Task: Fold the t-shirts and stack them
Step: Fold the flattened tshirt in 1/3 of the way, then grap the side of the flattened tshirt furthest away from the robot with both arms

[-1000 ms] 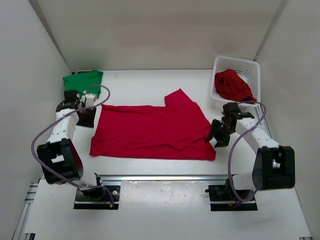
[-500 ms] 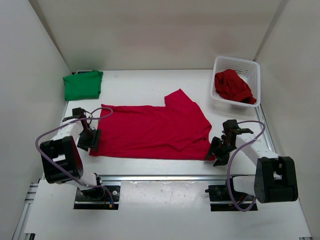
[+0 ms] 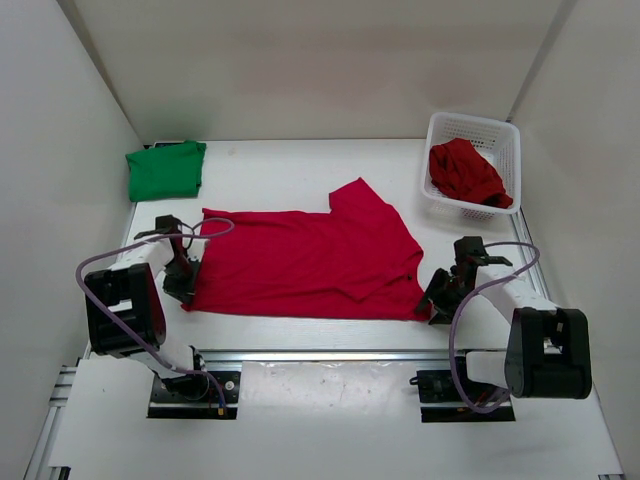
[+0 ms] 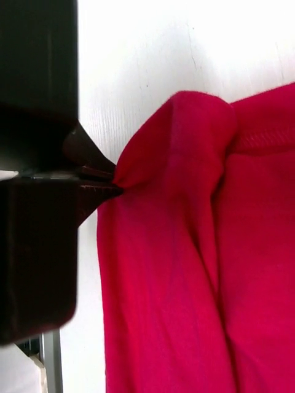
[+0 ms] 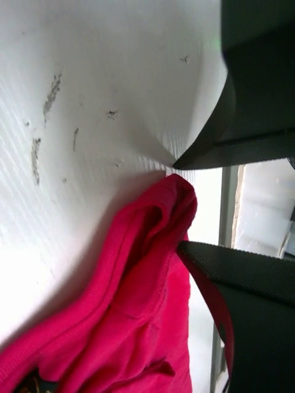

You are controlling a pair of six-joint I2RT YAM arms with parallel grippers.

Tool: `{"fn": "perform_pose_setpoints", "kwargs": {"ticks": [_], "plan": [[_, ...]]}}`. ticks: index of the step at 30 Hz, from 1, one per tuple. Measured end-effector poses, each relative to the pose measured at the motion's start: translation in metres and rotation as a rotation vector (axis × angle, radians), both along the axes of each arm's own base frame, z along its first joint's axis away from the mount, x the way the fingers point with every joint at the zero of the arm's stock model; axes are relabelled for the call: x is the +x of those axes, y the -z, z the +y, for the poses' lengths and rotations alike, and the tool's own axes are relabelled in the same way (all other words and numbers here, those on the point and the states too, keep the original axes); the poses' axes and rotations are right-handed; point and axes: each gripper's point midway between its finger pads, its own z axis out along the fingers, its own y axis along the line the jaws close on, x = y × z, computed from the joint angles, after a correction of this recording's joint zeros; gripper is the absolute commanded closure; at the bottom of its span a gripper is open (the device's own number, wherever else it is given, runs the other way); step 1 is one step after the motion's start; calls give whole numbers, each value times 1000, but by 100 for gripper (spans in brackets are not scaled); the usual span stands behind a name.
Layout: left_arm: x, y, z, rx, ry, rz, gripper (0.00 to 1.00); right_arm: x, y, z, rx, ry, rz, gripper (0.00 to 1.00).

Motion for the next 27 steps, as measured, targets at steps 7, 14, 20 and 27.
{"fn": "perform_pose_setpoints", "kwargs": {"ticks": [7, 14, 20, 27], "plan": [[0, 1, -2, 6, 28, 17, 100, 2, 6, 2, 23, 25, 34, 100], [-28, -8, 10, 2, 48, 100, 100, -8, -4, -11, 3, 119, 65, 100], [-63, -24, 14, 11, 102, 208, 100, -42, -20, -14, -15, 166, 148, 100], [-104, -22, 13, 23, 144, 350, 70, -70, -27, -15, -36, 206, 253, 57]]}}
